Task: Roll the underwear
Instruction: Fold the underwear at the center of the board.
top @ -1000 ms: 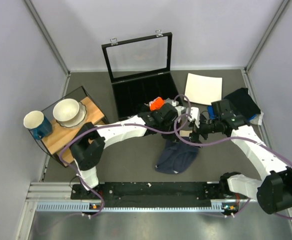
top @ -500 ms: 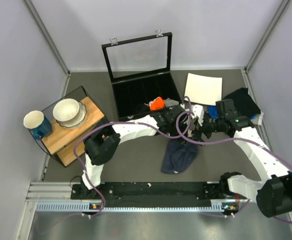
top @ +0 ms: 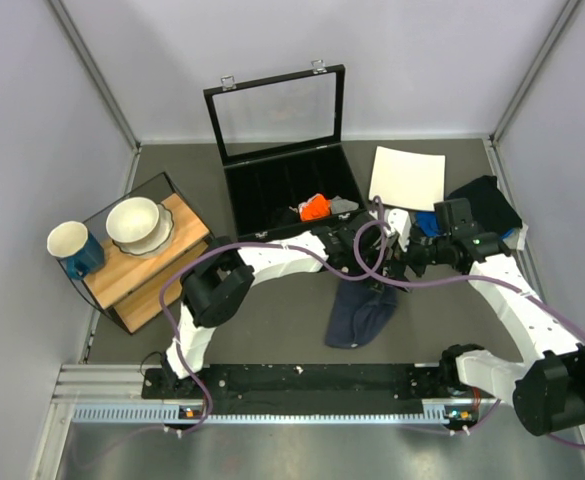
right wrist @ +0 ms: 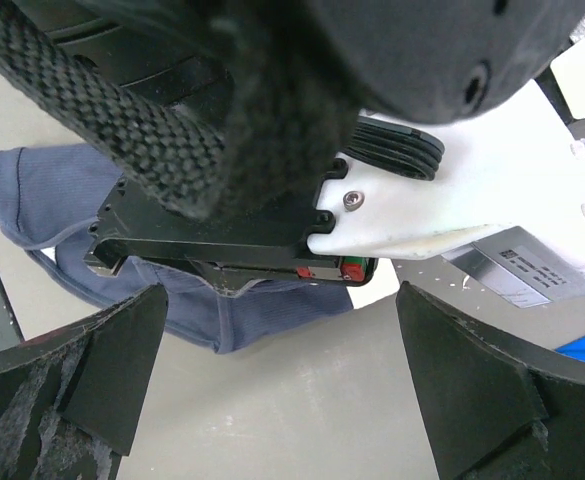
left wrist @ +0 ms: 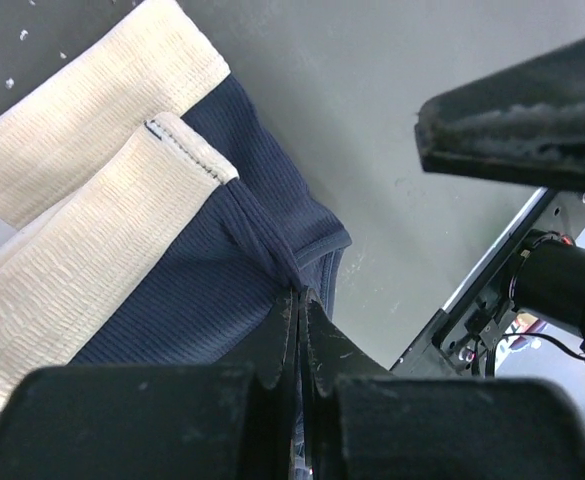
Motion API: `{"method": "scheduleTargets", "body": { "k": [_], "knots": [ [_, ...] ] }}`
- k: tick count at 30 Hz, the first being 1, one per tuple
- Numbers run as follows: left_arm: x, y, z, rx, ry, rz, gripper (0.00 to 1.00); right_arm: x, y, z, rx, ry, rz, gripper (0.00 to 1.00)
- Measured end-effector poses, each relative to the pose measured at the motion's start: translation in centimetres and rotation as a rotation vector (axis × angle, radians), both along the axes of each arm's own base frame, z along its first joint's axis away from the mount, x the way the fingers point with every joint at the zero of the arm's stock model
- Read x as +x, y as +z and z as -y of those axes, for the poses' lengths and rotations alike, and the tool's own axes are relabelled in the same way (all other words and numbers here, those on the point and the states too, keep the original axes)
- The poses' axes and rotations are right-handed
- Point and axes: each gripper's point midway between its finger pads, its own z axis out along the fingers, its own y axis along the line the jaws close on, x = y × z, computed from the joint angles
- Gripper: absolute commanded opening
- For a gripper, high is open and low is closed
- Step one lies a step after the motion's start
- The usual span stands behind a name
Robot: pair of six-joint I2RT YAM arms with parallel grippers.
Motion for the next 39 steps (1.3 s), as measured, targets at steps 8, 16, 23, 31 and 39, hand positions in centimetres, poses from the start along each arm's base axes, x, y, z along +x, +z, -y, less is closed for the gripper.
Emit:
{"method": "scheduleTargets", "body": {
  "k": [8,16,23,31,39],
  "knots": [
    [0.3,0.4,0.5,-0.011,0.0,0.005,0.0,0.1,0.2,0.2,0.006,-0.011,0.004,0.99],
    [0.8,0.1,1.3,-0.022,0.002,0.011,0.01,0.2,0.2,0.5,0.004,-0.024,0.001,0.99],
    [0.7,-0.4,2.0,-0.034,-0.014,-0.002,0.36,0.4,0.0,0.9,-0.009,-0.041,0.001,0.99],
    [0.8,-0.8,-1.0,-0.038,0.003,0.005,0.45,0.3,0.1,1.7,0.025,-0.078,-0.035,0.99],
    [2.4,4.5,-7.2,-0.095,0.073,0.133,0.43,0.3,-1.1,0.6,0.11,-0.123,-0.197,0.93]
  ]
}}
